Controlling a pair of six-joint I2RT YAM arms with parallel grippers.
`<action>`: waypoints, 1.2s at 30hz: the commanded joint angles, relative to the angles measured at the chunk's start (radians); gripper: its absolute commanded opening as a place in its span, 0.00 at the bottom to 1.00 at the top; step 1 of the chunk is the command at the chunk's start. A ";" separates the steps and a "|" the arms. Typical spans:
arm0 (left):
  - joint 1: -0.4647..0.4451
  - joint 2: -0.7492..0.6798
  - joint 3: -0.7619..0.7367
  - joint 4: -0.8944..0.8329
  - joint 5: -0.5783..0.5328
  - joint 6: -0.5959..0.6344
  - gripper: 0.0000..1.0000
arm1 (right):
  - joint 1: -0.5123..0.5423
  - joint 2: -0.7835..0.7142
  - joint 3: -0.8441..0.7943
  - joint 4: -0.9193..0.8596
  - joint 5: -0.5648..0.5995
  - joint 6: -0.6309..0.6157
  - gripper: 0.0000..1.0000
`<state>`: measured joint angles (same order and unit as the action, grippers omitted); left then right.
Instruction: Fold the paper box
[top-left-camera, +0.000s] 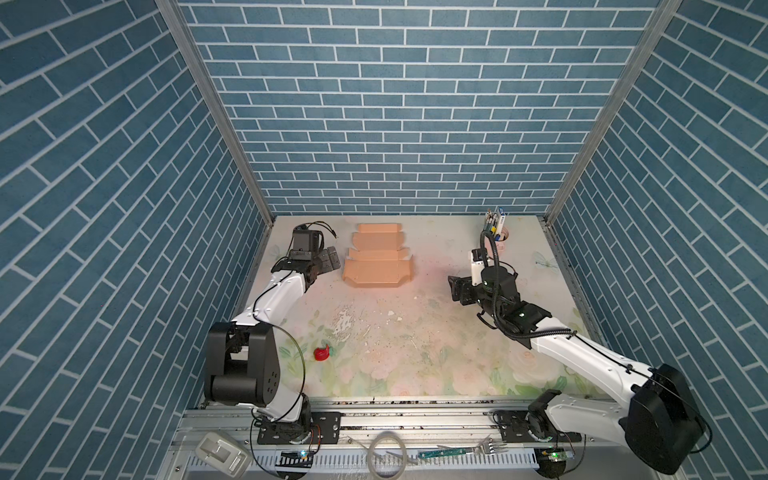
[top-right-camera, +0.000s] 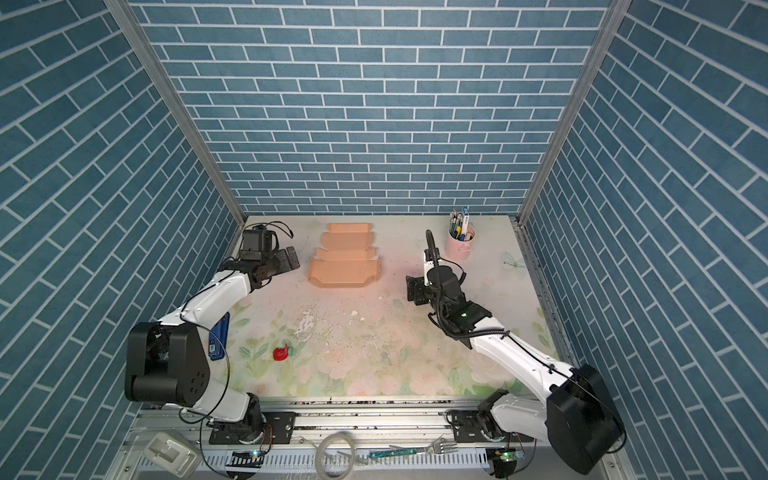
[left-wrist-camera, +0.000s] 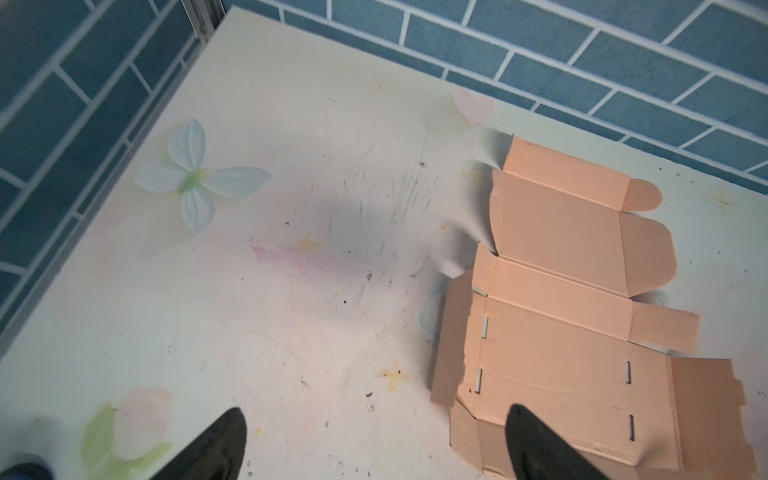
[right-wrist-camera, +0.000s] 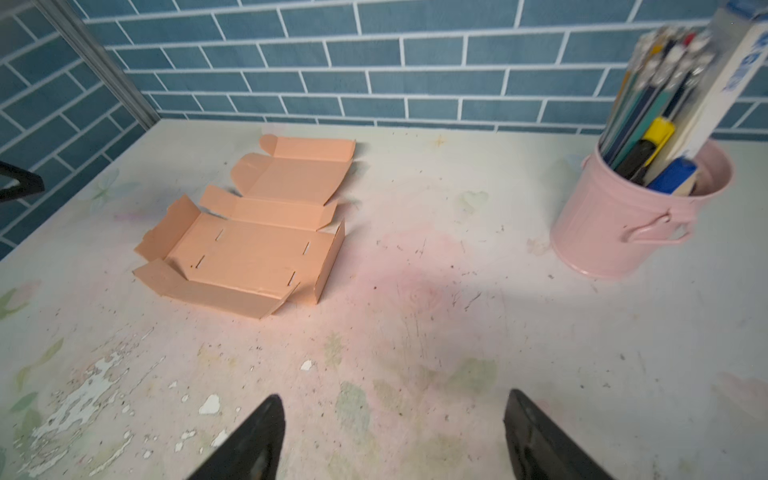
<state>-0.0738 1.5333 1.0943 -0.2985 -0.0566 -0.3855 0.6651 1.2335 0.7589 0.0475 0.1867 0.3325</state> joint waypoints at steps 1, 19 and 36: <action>-0.013 0.002 0.046 -0.156 0.040 -0.139 0.98 | 0.033 0.034 0.043 -0.044 -0.012 0.087 0.81; -0.217 -0.143 -0.355 0.275 0.175 -0.851 0.87 | 0.037 0.101 0.034 -0.031 -0.026 0.213 0.78; -0.317 0.093 -0.390 0.642 0.055 -1.063 0.56 | 0.037 0.144 0.051 -0.015 -0.031 0.211 0.77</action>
<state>-0.3794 1.6073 0.7113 0.2581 0.0544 -1.4155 0.7006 1.3708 0.7773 0.0208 0.1535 0.5190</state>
